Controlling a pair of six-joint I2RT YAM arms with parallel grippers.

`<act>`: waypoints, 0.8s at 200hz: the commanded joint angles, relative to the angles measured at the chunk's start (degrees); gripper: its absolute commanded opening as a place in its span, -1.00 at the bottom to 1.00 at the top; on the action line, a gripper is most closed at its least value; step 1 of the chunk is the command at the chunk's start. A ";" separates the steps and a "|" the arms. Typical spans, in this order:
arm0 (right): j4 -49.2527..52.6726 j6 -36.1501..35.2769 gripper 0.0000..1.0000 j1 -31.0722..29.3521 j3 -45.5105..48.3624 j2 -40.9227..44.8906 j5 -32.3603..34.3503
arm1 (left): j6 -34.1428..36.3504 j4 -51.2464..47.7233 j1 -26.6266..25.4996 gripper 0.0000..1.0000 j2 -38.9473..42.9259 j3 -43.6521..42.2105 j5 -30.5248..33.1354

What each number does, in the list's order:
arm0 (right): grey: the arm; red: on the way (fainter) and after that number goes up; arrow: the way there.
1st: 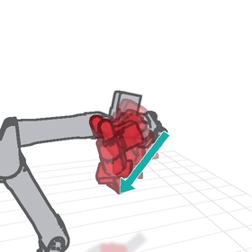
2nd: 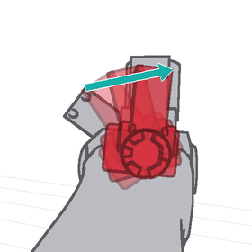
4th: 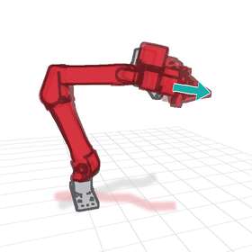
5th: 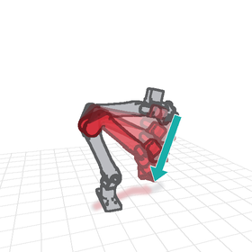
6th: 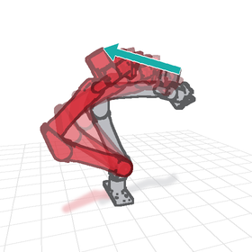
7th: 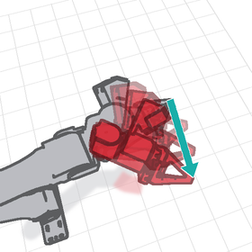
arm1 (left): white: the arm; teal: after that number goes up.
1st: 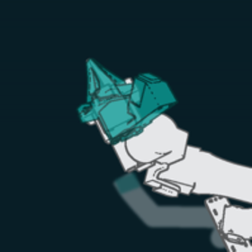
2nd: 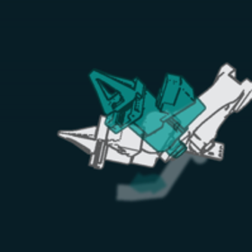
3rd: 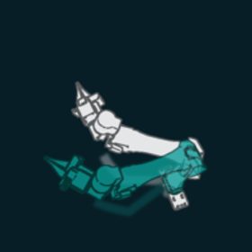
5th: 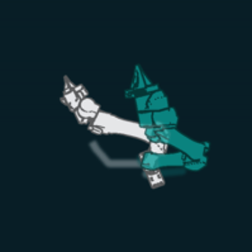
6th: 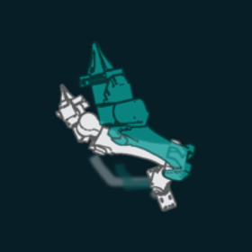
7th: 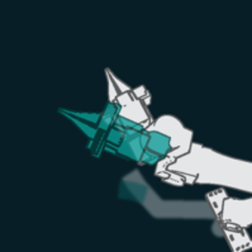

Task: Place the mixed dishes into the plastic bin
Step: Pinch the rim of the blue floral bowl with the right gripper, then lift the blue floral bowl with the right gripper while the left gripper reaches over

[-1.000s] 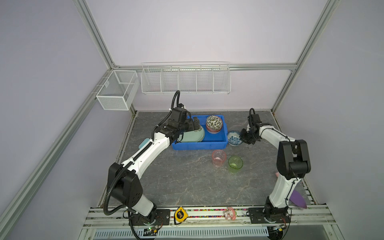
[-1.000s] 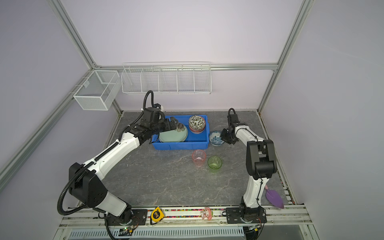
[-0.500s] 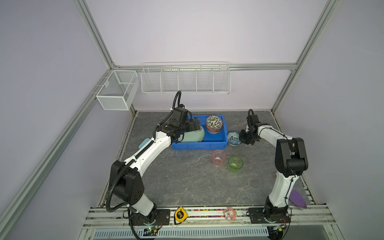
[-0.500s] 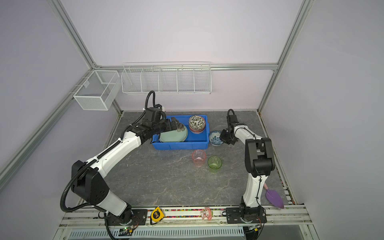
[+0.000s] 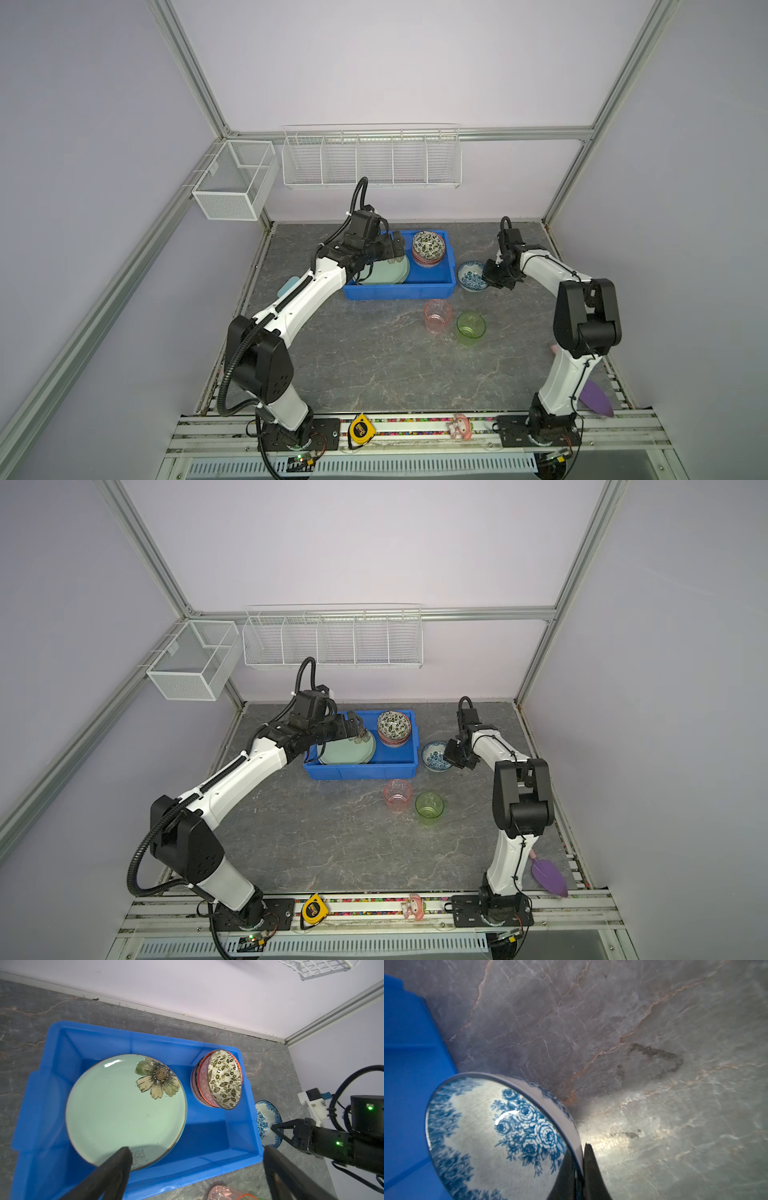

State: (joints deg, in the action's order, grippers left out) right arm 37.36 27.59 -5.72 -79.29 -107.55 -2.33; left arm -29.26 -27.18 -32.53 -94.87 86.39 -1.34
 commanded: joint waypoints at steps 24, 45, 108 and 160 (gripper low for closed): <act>7.74 -5.95 -0.86 -0.12 -2.96 8.80 1.19 | 0.06 -1.36 -4.36 0.96 -5.76 7.85 -6.24; 10.59 -7.23 -0.86 -0.69 -3.88 11.76 1.15 | 0.21 -2.21 -6.72 0.96 -9.15 11.77 -7.74; 14.99 -8.24 -0.86 -3.72 -7.98 15.44 -0.21 | 2.14 -8.49 -11.24 0.88 -18.32 22.76 -8.69; 15.20 -7.93 -0.86 -5.70 -10.42 14.71 -0.90 | 2.84 -11.23 -12.56 0.60 -22.17 26.54 -9.53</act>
State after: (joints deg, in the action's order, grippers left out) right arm 52.84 20.10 -10.76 -87.29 -93.95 -1.50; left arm -27.70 -35.70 -44.60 -115.59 110.43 -9.80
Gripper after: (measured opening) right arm 0.089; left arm 0.828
